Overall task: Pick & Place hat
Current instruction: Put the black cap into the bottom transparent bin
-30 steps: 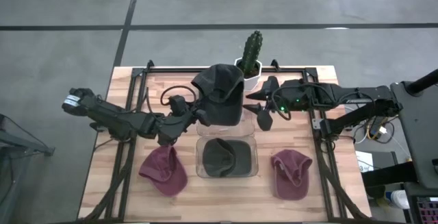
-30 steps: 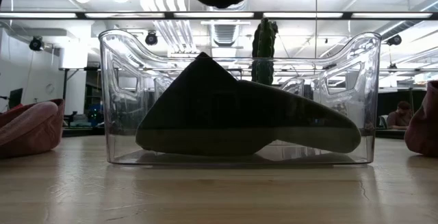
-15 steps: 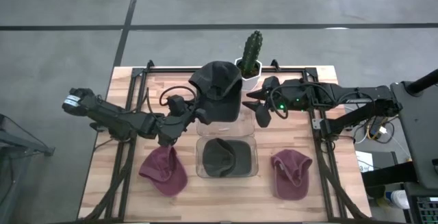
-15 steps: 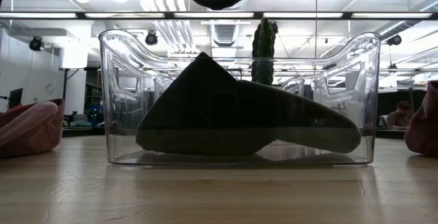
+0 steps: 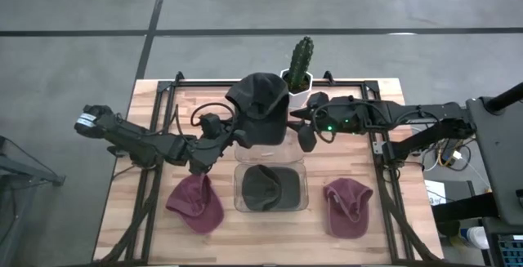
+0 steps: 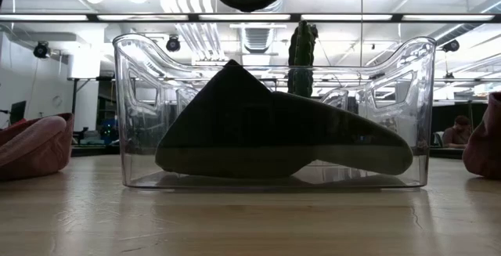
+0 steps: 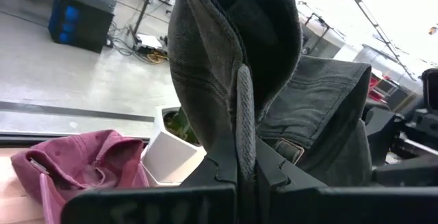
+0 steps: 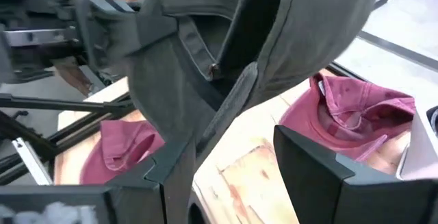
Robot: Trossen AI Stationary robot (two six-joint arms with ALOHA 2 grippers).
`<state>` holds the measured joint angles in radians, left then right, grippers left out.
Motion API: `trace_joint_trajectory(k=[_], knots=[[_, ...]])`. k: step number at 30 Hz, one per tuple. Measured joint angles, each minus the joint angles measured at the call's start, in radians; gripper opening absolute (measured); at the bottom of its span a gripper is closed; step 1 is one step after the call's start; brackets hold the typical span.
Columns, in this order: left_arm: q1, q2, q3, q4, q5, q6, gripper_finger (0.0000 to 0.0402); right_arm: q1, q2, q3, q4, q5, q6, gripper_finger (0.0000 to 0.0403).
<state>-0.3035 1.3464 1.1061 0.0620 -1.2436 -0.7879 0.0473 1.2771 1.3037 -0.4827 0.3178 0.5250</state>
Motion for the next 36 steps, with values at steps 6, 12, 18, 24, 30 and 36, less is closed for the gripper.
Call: trace_joint_trajectory(k=[6, 12, 18, 24, 30, 36], knots=[[0.0, 0.0, -0.004, 0.0, -0.005, -0.002, 0.0004, -0.029, 0.017, 0.0, 0.015, -0.001, 0.0, 0.0192], [0.0, 0.001, -0.015, 0.0, -0.002, -0.026, 0.0004, -0.036, 0.017, 0.0, 0.053, 0.0, -0.004, 0.0192], [0.0, 0.001, -0.016, 0.01, -0.004, -0.026, 0.0004, -0.058, 0.024, 0.0, 0.047, -0.001, 0.003, 0.0192], [0.0, 0.001, -0.016, 0.025, -0.004, -0.026, 0.0004, -0.072, 0.06, 0.0, 0.043, -0.003, 0.026, 0.0192], [0.0, 0.013, -0.016, 0.033, 0.0, -0.026, 0.0004, -0.084, 0.1, 0.0, 0.045, -0.003, 0.024, 0.0187], [0.0, 0.019, -0.016, 0.037, 0.017, -0.033, 0.0004, -0.099, 0.095, 0.0, 0.021, -0.004, 0.017, 0.0115]])
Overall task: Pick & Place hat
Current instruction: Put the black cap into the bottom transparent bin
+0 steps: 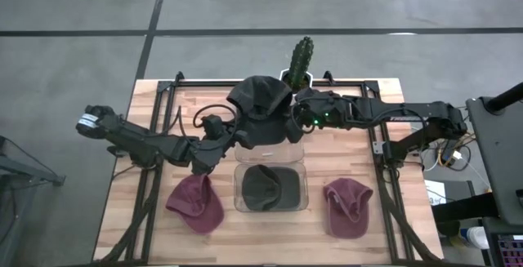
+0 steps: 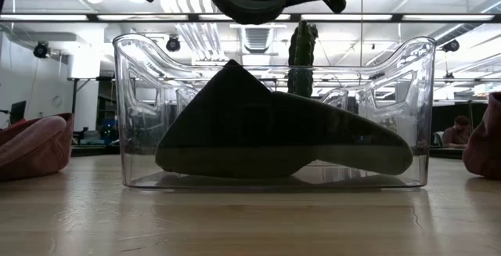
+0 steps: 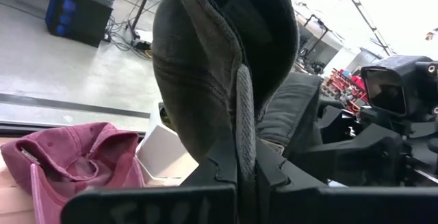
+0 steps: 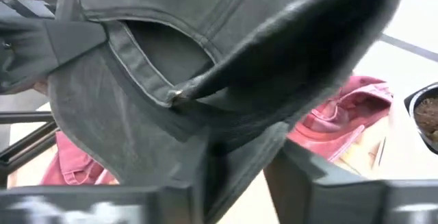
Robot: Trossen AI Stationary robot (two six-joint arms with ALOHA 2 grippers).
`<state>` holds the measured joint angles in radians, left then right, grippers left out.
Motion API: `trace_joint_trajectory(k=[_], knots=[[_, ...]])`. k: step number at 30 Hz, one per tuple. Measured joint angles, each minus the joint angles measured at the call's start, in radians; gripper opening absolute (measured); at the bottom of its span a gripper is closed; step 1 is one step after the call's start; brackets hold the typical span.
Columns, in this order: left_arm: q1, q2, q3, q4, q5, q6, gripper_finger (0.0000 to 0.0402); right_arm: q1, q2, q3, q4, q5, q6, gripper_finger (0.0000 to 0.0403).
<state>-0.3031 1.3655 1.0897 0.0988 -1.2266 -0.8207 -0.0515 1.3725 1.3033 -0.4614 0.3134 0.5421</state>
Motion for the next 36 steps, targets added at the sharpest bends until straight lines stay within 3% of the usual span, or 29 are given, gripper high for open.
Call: trace_joint_trajectory(k=[5, 16, 27, 33, 36], knots=[[0.0, 0.0, 0.0, -0.002, 0.016, 0.0, 0.0022, -0.001, -0.003, 0.0, 0.005, -0.002, -0.026, 0.0022], [-0.001, -0.001, 0.0, -0.004, 0.055, 0.05, 0.0045, -0.002, -0.033, 0.0, -0.06, -0.002, -0.052, 0.0011], [-0.005, -0.033, 0.0, -0.05, 0.442, 0.268, 0.0048, 0.0, -0.109, 0.0, -0.18, -0.049, -0.075, 0.0009], [-0.027, -0.089, 0.0, -0.251, 0.557, 0.255, 0.0048, 0.0, -0.124, 0.0, -0.183, -0.207, -0.089, 0.0009], [-0.033, -0.122, 0.001, -0.377, 0.627, 0.218, 0.0048, 0.0, -0.125, 0.0, -0.192, -0.217, -0.092, 0.0009]])
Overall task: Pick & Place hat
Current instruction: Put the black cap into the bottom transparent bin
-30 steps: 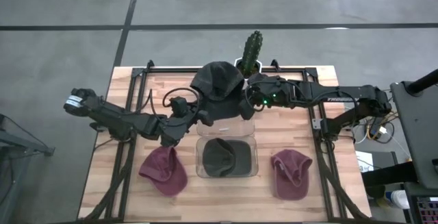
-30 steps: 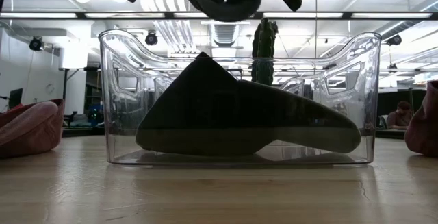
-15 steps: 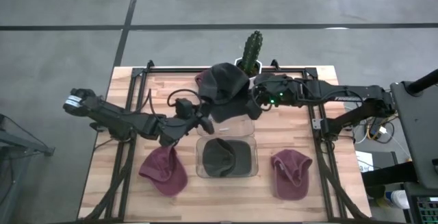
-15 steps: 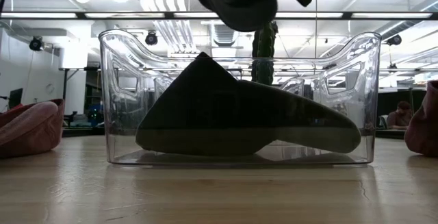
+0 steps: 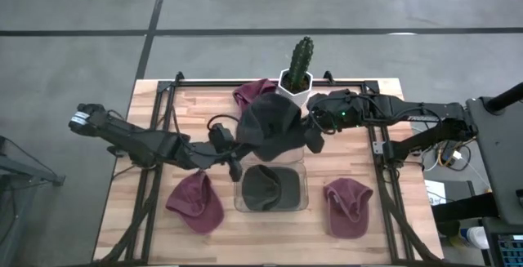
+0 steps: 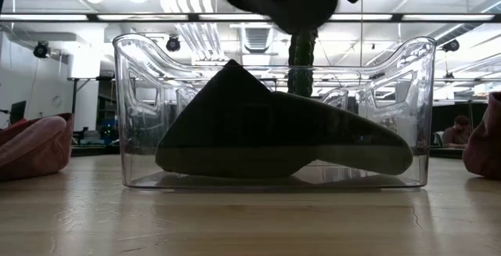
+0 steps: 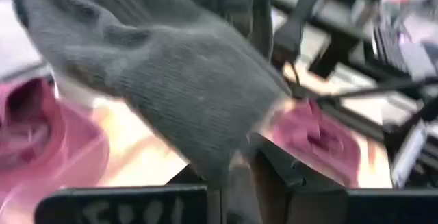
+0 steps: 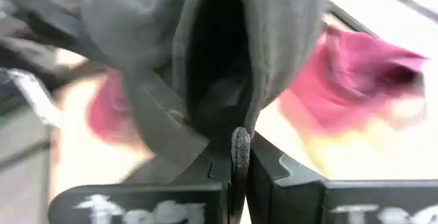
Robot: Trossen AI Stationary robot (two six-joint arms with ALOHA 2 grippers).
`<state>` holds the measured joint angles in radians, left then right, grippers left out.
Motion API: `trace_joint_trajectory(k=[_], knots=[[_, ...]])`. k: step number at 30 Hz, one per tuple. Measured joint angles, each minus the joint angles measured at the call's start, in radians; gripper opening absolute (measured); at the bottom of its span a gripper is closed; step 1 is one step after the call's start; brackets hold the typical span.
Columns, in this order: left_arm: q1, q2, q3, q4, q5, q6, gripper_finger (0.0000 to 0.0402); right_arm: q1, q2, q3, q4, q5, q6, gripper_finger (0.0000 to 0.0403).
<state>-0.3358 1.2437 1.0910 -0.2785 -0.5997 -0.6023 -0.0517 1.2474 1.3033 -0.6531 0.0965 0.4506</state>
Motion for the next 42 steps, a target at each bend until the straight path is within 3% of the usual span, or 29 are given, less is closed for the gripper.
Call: trace_joint_trajectory(k=[2, 9, 13, 17, 21, 32, 42], knots=[[-0.004, -0.025, -0.001, -0.081, 0.055, -0.038, 0.0048, -0.003, -0.004, -0.001, -0.024, 0.009, -0.001, 0.0009], [-0.015, -0.042, 0.0, -0.113, 0.119, -0.106, 0.0048, 0.0, 0.027, 0.05, -0.007, 0.004, -0.005, 0.0009], [-0.019, -0.054, 0.0, -0.242, 0.208, -0.077, 0.0048, -0.004, 0.028, 0.08, -0.005, -0.111, -0.074, 0.0009], [-0.017, -0.08, 0.0, -0.452, 0.204, -0.12, 0.0048, 0.0, 0.033, 0.102, -0.05, -0.26, -0.143, 0.0008], [-0.019, -0.124, -0.001, -0.59, 0.152, -0.165, 0.0048, 0.002, 0.053, 0.119, -0.114, -0.334, -0.168, 0.0008], [-0.021, -0.337, -0.001, -0.605, 0.009, -0.043, 0.0048, 0.034, 0.268, 0.204, -0.202, -0.456, -0.226, 0.0011], [-0.021, -0.405, -0.068, -0.603, 0.003, -0.047, 0.0048, 0.042, 0.558, 0.481, -0.516, -0.519, -0.464, 0.0012]])
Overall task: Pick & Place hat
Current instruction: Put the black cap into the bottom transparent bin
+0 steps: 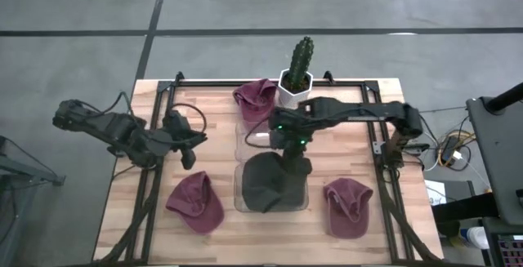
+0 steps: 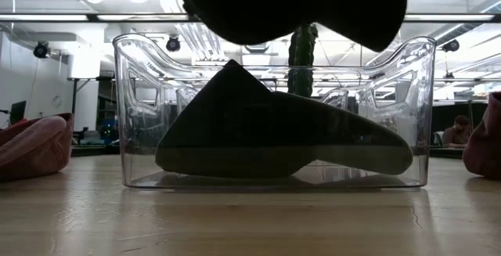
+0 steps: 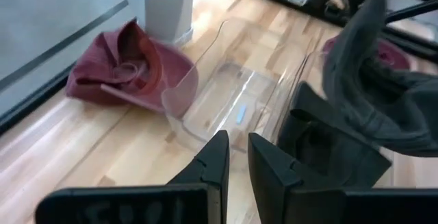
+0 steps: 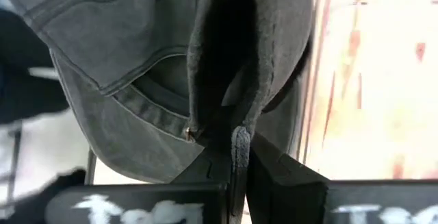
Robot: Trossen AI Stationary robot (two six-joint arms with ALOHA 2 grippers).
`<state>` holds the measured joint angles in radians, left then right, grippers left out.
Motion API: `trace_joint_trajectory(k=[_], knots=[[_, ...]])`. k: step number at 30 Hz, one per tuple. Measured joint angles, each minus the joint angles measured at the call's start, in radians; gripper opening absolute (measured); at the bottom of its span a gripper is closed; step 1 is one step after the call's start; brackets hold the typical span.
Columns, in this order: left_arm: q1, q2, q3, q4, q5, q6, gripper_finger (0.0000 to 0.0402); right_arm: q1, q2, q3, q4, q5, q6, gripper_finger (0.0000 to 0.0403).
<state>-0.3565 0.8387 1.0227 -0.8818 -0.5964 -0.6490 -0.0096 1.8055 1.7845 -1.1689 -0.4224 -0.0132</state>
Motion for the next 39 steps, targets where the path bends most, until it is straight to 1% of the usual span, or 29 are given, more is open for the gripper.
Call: trace_joint_trajectory(k=[6, 10, 13, 16, 20, 24, 27, 30, 33, 39], knots=[[0.0, 0.0, -0.09, 0.025, 0.003, -0.091, 0.0048, 0.004, 0.132, 0.148, -0.109, -0.009, -0.102, 0.0012], [0.0, -0.003, -0.128, 0.064, 0.004, -0.094, 0.0048, 0.003, 0.205, 0.227, -0.147, -0.008, -0.126, 0.0013], [0.0, -0.011, -0.143, 0.086, 0.004, -0.083, 0.0048, 0.004, 0.24, 0.257, -0.164, -0.009, -0.132, 0.0013], [0.0, -0.023, -0.147, 0.107, 0.004, -0.056, 0.0048, 0.003, 0.259, 0.257, -0.161, -0.007, -0.135, 0.0013], [0.0, -0.046, -0.149, 0.139, 0.001, 0.021, 0.0048, 0.003, 0.272, 0.251, -0.155, 0.005, -0.136, 0.0013], [0.0, -0.08, -0.15, 0.225, -0.005, 0.137, 0.0048, 0.003, 0.275, 0.236, -0.121, 0.054, -0.129, 0.0013], [0.0, -0.113, -0.164, 0.306, -0.001, 0.225, 0.0048, 0.002, 0.277, 0.215, -0.113, 0.059, -0.129, 0.0013], [0.0, -0.144, -0.186, 0.369, 0.012, 0.281, 0.0048, 0.004, 0.277, 0.189, -0.104, 0.058, -0.125, 0.0013], [0.0, -0.174, -0.224, 0.411, 0.033, 0.296, 0.0048, 0.004, 0.277, 0.165, -0.097, 0.058, -0.125, 0.0013], [0.0, -0.22, -0.325, 0.525, 0.037, 0.278, 0.0048, 0.003, 0.277, 0.136, -0.074, 0.058, -0.103, 0.0013]])
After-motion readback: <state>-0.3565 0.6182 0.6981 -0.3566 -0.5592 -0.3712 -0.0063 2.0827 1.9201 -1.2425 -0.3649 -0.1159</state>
